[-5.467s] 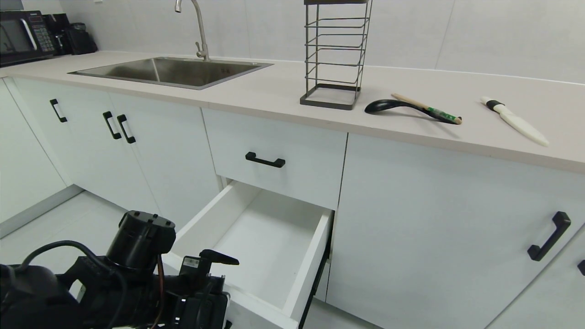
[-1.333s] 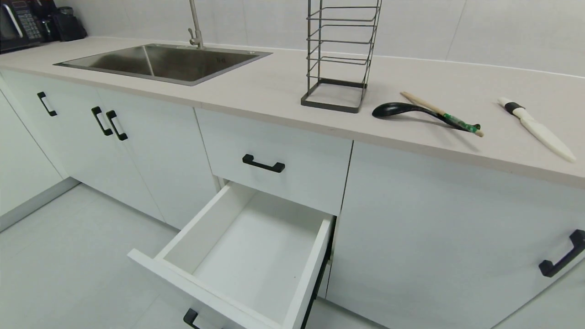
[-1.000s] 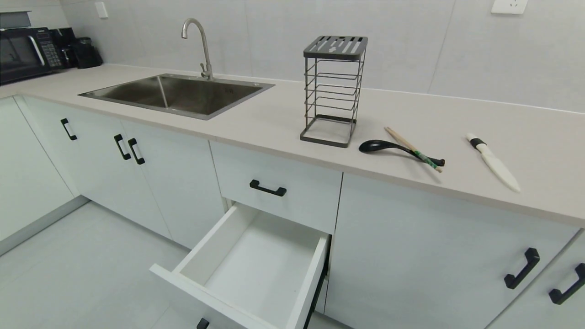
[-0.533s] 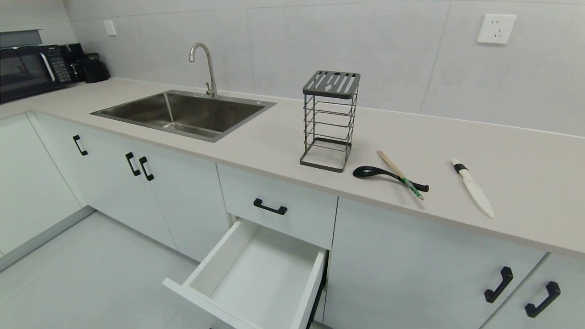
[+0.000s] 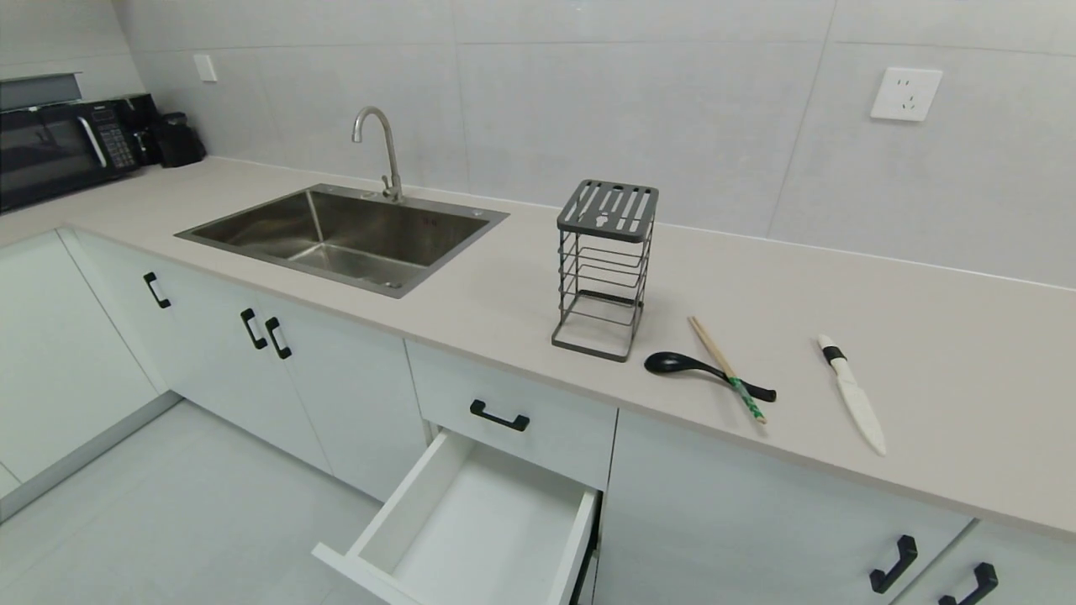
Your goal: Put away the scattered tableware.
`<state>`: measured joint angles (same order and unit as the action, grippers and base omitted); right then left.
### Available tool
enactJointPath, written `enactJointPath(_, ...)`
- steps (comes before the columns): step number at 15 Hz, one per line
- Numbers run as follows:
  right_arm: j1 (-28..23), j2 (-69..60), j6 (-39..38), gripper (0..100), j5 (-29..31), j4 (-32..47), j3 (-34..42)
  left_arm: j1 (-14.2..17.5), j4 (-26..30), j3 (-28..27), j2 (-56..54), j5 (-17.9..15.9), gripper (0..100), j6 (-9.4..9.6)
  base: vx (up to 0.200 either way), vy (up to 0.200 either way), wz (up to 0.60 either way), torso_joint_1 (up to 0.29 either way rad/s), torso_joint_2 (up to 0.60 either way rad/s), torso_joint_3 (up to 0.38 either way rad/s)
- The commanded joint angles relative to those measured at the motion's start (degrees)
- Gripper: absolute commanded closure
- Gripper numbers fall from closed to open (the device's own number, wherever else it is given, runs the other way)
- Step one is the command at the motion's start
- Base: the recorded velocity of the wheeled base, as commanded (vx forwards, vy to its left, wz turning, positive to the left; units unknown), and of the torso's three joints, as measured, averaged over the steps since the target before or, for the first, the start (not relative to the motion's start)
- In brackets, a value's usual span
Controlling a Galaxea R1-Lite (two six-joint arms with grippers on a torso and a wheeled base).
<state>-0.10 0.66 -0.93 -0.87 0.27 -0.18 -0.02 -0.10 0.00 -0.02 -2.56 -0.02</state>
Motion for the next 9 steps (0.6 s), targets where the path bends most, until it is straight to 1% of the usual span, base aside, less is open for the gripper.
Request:
enactJointPath(1, 0.0, 0.0, 0.1, 100, 0.0, 0.0, 0.0, 0.0, 0.0, 0.0, 0.1, 0.0, 0, 0.02, 0.0, 0.0, 0.0, 0.256, -0.5, -0.237)
enactJointPath(2, 0.0, 0.0, 0.0, 100, 0.0, 0.0, 0.0, -0.1, 0.0, 0.0, 0.0, 0.0, 0, -0.06, 0.0, 0.0, 0.0, 0.154, -0.28, -0.129)
enactJointPath(4, 0.0, 0.0, 0.1, 100, 0.0, 0.0, 0.0, -0.1, 0.0, 0.0, 0.0, 0.0, 0, -0.06, 0.0, 0.0, 0.0, 0.071, -0.12, -0.056)
enactJointPath(8, 0.0, 0.0, 0.0, 100, 0.0, 0.0, 0.0, 0.0, 0.0, 0.0, 0.0, 0.0, 0, 0.02, 0.0, 0.0, 0.0, 0.007, -0.01, -0.005)
enactJointPath(9, -0.1, 0.0, -0.1, 0, 0.0, 0.0, 0.0, 0.0, 0.0, 0.0, 0.0, 0.0, 0, -0.06, 0.0, 0.0, 0.0, 0.0, 0.0, 0.0)
